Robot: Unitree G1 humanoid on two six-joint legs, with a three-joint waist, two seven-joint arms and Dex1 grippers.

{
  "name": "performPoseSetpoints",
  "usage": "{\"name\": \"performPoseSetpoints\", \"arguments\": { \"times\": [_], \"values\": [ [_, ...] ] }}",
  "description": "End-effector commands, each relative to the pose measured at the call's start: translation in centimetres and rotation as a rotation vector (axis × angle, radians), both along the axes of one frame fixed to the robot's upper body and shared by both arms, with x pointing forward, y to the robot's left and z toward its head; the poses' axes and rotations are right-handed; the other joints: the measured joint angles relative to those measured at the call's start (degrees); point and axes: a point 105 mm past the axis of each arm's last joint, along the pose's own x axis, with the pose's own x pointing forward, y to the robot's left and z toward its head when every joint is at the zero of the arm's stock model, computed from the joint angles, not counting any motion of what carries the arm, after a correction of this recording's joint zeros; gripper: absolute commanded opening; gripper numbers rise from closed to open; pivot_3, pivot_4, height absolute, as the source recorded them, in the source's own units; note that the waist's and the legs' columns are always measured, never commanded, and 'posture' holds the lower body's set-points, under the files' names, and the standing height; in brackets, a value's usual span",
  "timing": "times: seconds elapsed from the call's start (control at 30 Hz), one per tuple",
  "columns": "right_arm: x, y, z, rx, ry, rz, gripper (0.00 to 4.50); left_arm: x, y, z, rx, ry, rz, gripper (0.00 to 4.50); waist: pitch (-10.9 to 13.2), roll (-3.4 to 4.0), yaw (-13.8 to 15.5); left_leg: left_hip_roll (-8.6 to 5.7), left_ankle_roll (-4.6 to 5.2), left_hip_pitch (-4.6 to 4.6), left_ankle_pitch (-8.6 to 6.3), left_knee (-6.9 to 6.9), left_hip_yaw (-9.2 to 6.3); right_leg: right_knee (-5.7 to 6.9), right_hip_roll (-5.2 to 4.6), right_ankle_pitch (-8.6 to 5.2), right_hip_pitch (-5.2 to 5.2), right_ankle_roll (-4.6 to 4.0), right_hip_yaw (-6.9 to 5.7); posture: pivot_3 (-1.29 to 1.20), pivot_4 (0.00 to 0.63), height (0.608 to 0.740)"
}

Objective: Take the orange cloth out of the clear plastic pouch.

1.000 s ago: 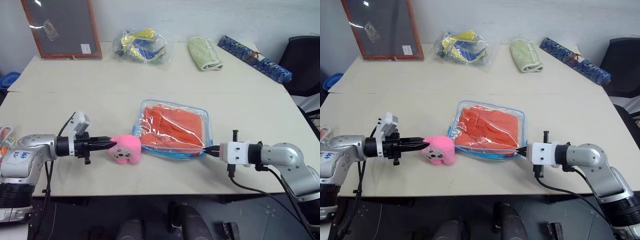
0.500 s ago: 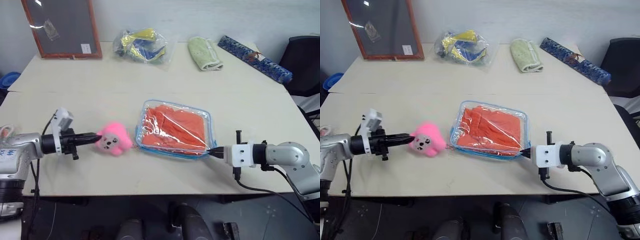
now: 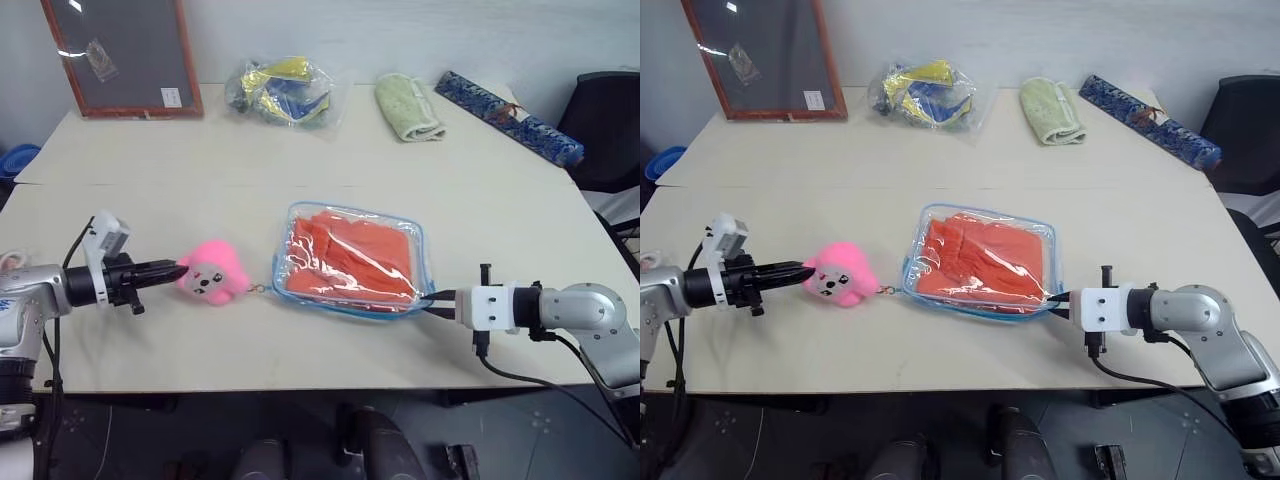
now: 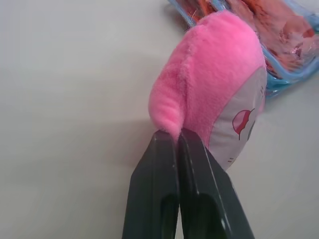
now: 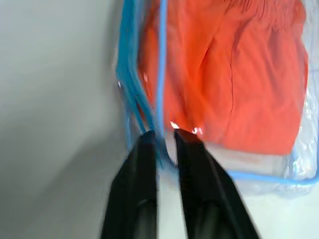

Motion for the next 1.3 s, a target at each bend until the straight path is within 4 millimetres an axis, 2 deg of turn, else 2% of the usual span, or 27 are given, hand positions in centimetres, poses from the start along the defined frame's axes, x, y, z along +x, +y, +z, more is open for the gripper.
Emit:
{"name": "performPoseSetpoints", "arguments": {
  "times": [0.03, 0.17, 0.23, 0.27, 0.37, 0.43, 0.47, 0.53, 0.63, 0.7, 0.77, 0.83, 0.9, 0.97, 1.03, 1.17, 1.3],
  "values": [
    [-0.4, 0.6, 1.3, 0.061, -0.025, 0.000, 2.05, -0.3, -0.3, 0.7, -0.001, -0.031, 0.001, 1.58, 0.00, 0.00, -0.05, 0.00, 0.00, 0.00, 0.00, 0.00, 0.00, -0.01, 0.00, 0.00, 0.00, 0.00, 0.00, 0.00, 0.150, 0.740],
    [-0.9, 0.8, 2.5, 0.154, -0.012, -0.050, 3.39, -0.3, 0.4, 0.5, -0.008, -0.017, 0.037, 2.80, 0.00, 0.00, 0.03, -0.01, -0.01, 0.00, 0.00, 0.00, 0.00, -0.02, -0.01, 0.00, 0.00, 0.00, 0.00, 0.00, 0.150, 0.740],
    [-1.5, 1.0, 3.3, 0.228, 0.016, -0.078, 4.10, 0.2, 1.9, 0.7, -0.038, -0.002, 0.121, 3.41, 0.00, 0.00, 0.10, -0.01, 0.00, 0.00, 0.00, 0.00, -0.01, -0.05, -0.02, 0.00, 0.00, 0.00, 0.00, 0.00, 0.150, 0.740],
    [-1.7, 1.1, 3.7, 0.258, 0.033, -0.087, 4.36, 0.6, 2.7, 0.9, -0.053, -0.001, 0.164, 3.43, 0.00, 0.00, 0.13, -0.01, 0.00, 0.01, 0.00, 0.00, -0.02, -0.07, -0.02, 0.00, 0.00, 0.00, 0.00, 0.00, 0.150, 0.740],
    [-2.8, 1.7, 4.5, 0.337, 0.072, -0.106, 4.36, 2.3, 5.3, 2.3, -0.071, -0.049, 0.321, 3.43, 0.00, 0.00, 0.22, -0.01, -0.01, 0.00, 0.00, 0.01, -0.04, -0.05, 0.00, 0.00, 0.00, 0.00, -0.03, 0.00, 0.150, 0.740],
    [-3.4, 2.1, 4.8, 0.384, 0.092, -0.119, 4.36, 3.6, 6.7, 4.1, -0.082, -0.111, 0.405, 3.43, -0.01, -0.03, 0.31, -0.03, -0.01, 0.00, 0.00, 0.01, -0.05, -0.03, -0.01, 0.00, 0.00, 0.00, -0.04, 0.00, 0.150, 0.740],
    [-3.6, 2.3, 4.9, 0.407, 0.098, -0.128, 4.36, 4.1, 6.5, 5.7, -0.104, -0.152, 0.404, 3.43, -0.03, -0.07, 0.42, -0.04, -0.01, -0.01, 0.00, 0.01, -0.04, -0.02, -0.02, 0.00, 0.00, 0.00, -0.04, 0.00, 0.150, 0.740],
    [-4.0, 2.6, 5.1, 0.445, 0.108, -0.142, 4.36, 4.4, 4.2, 8.6, -0.132, -0.215, 0.288, 3.43, -0.03, -0.09, 0.46, -0.06, -0.01, -0.02, 0.00, 0.02, -0.10, 0.06, -0.01, 0.02, 0.01, 0.03, -0.13, 0.00, 0.150, 0.740],
    [-4.2, 3.0, 5.2, 0.469, 0.118, -0.158, 4.36, 3.1, -1.6, 11.1, -0.109, -0.282, -0.011, 3.43, -0.04, -0.09, 0.36, -0.11, 0.01, -0.05, -0.01, 0.02, -0.08, 0.00, -0.06, 0.07, 0.00, 0.11, -0.14, 0.00, 0.150, 0.740],
    [-4.4, 3.4, 5.1, 0.477, 0.130, -0.161, 4.36, 0.9, -6.6, 10.5, 0.056, -0.324, -0.301, 3.43, -0.04, -0.09, 0.32, -0.15, 0.03, -0.06, -0.02, 0.02, -0.07, -0.05, -0.07, 0.09, 0.00, 0.15, -0.10, 0.00, 0.150, 0.740],
    [-4.6, 3.7, 5.1, 0.487, 0.146, -0.161, 4.36, -0.6, -9.5, 9.2, 0.175, -0.344, -0.486, 3.43, -0.04, -0.08, 0.28, -0.18, 0.02, -0.05, -0.02, 0.01, -0.02, -0.06, -0.06, 0.09, 0.01, 0.16, -0.03, 0.00, 0.150, 0.740],
    [-5.0, 4.2, 5.2, 0.517, 0.180, -0.158, 4.36, -1.0, -11.8, 7.2, 0.319, -0.409, -0.622, 3.43, -0.04, -0.08, 0.28, -0.19, 0.02, -0.05, -0.02, 0.01, 0.04, -0.02, -0.03, 0.08, 0.03, 0.16, 0.06, 0.00, 0.150, 0.740],
    [-5.2, 4.4, 5.3, 0.531, 0.197, -0.158, 4.36, -1.1, -12.6, 6.1, 0.401, -0.452, -0.683, 3.43, -0.04, -0.08, 0.05, -0.30, -0.06, 0.03, 0.03, 0.03, 0.11, -0.09, 0.07, 0.06, 0.05, 0.10, 0.17, 0.00, 0.150, 0.740],
    [-5.5, 4.8, 5.0, 0.542, 0.204, -0.169, 4.36, -0.2, -12.8, 3.0, 0.626, -0.548, -0.786, 3.43, -0.04, -0.07, -0.08, -0.31, -0.16, 0.09, 0.08, 0.01, 0.13, -0.04, 0.19, 0.01, 0.05, 0.01, 0.29, 0.00, 0.150, 0.740],
    [-5.6, 5.0, 4.9, 0.551, 0.209, -0.178, 4.36, 0.3, -13.0, 1.6, 0.704, -0.600, -0.837, 3.43, -0.04, -0.06, 0.00, -0.30, -0.24, 0.18, 0.11, -0.05, 0.10, 0.02, 0.24, -0.04, 0.06, -0.07, 0.29, 0.00, 0.150, 0.740],
    [-5.8, 5.2, 4.6, 0.572, 0.216, -0.205, 4.36, 1.9, -14.2, 0.3, 0.715, -0.694, -0.819, 3.43, -0.04, -0.07, 0.30, -0.25, -0.18, 0.12, 0.09, -0.04, 0.06, 0.00, 0.21, -0.04, 0.06, -0.07, 0.26, 0.00, 0.150, 0.740],
    [-5.9, 5.2, 4.4, 0.579, 0.209, -0.232, 4.36, 2.4, -16.0, 0.4, 0.607, -0.746, -0.787, 3.43, -0.04, -0.07, 0.48, -0.22, -0.03, 0.00, 0.06, -0.01, -0.04, -0.06, 0.12, 0.01, 0.05, 0.01, 0.16, 0.00, 0.150, 0.740]
  ]
}}
